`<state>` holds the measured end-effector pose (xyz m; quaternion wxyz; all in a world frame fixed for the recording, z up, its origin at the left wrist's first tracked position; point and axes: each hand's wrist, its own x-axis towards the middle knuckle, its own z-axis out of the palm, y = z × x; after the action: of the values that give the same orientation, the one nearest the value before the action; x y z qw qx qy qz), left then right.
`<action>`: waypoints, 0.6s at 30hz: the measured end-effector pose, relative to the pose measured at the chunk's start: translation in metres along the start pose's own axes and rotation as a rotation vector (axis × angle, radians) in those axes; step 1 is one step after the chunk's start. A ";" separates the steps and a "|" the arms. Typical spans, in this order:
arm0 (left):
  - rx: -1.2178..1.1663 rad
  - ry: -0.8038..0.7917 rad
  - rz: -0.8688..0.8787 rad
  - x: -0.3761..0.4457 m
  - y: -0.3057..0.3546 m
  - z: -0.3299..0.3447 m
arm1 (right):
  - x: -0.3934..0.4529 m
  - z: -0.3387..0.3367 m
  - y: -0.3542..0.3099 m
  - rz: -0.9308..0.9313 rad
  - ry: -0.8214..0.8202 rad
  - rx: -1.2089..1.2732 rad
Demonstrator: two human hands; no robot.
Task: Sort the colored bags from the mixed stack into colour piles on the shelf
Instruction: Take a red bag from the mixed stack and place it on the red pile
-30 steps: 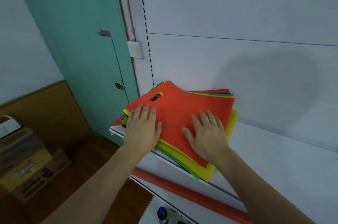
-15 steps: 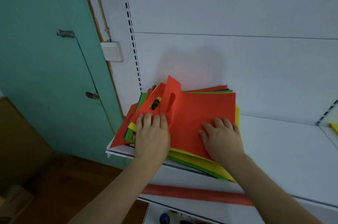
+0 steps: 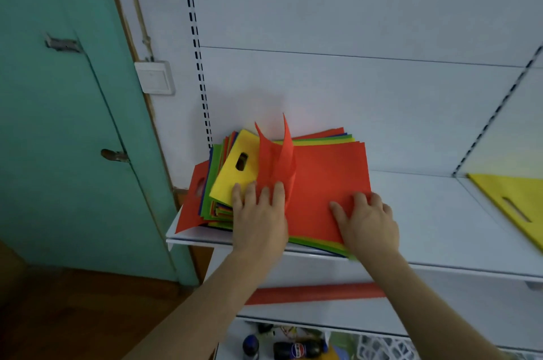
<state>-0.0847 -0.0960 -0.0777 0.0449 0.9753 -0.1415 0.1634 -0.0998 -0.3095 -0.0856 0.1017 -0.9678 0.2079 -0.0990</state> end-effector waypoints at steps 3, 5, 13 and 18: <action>-0.029 -0.056 0.053 0.001 0.000 -0.001 | 0.014 -0.011 0.020 0.151 -0.067 0.283; -0.032 -0.088 0.058 0.001 0.001 -0.002 | 0.021 -0.017 0.032 0.197 -0.002 0.423; 0.004 -0.021 -0.056 0.007 0.007 -0.010 | 0.049 -0.032 0.067 0.203 -0.082 0.490; 0.018 -0.057 -0.165 0.020 0.009 -0.008 | 0.049 -0.034 0.078 0.030 0.176 0.557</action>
<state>-0.0714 -0.1093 -0.0635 0.0452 0.9883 -0.0604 0.1327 -0.0940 -0.4052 -0.0647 0.3464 -0.8872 0.1951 -0.2343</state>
